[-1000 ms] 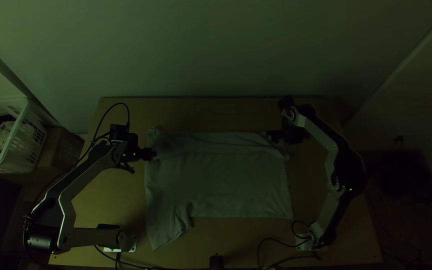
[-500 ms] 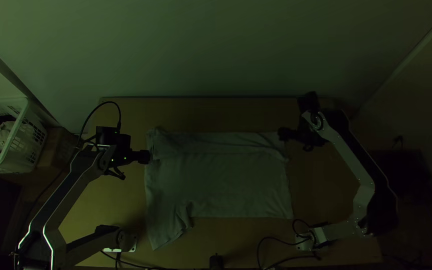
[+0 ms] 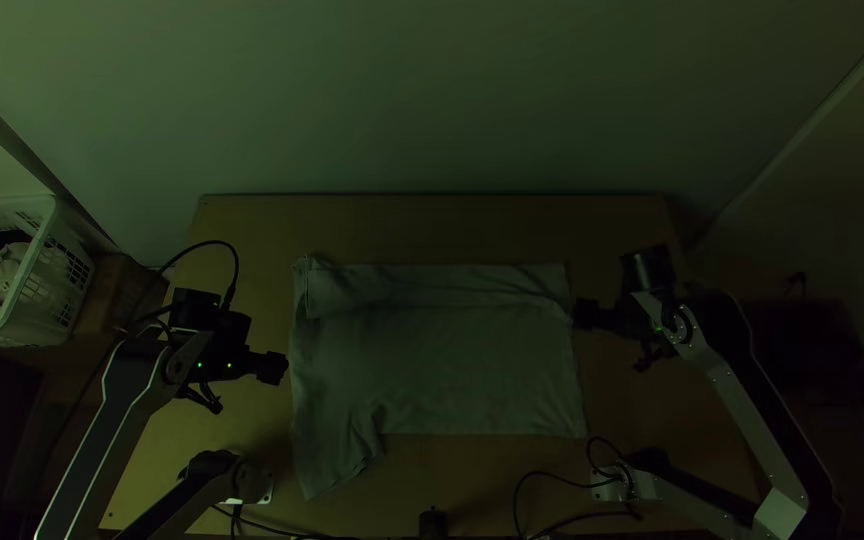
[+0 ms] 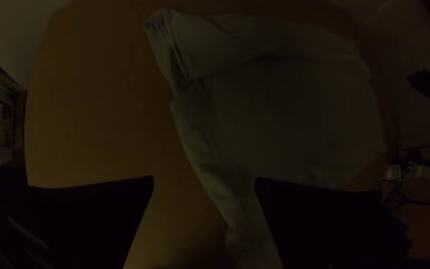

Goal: Fold the t-shirt

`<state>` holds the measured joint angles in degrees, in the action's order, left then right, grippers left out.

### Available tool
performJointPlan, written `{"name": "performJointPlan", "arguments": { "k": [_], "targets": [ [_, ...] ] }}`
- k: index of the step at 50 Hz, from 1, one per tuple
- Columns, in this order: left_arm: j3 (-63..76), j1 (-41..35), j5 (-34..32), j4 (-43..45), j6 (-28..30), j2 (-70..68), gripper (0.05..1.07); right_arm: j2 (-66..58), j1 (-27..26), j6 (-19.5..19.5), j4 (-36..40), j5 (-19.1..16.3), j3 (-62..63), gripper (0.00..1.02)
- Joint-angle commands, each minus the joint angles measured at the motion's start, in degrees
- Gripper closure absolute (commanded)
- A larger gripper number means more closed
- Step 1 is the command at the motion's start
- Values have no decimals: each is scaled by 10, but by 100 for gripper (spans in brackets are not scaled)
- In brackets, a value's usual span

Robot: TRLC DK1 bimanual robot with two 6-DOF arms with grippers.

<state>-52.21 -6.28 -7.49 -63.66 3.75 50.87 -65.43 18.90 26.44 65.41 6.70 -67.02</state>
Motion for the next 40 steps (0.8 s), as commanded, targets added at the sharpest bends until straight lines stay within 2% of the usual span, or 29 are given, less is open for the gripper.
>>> {"name": "performJointPlan", "arguments": {
  "k": [1, 4, 8, 17, 27, 40],
  "targets": [
    [41, -34, -2, -44, 11, -50, 10, 28, 13, 24, 10, 4, 39, 4],
    [55, -60, -2, -69, 5, -64, 10, 34, 25, 33, 13, 3, 60, 4],
    [72, -96, 3, -90, -38, -67, 10, 32, 42, 36, 28, 3, 85, 4],
    [101, -131, 2, -113, -75, -68, 10, 34, 71, 37, 31, 2, 143, 4],
    [101, -142, 2, -125, -92, -31, 10, 32, 76, 37, 30, -8, 165, 4],
    [113, -246, 4, -116, -164, 63, 10, 22, 75, 33, 21, -17, 168, 4]
  ]
}}
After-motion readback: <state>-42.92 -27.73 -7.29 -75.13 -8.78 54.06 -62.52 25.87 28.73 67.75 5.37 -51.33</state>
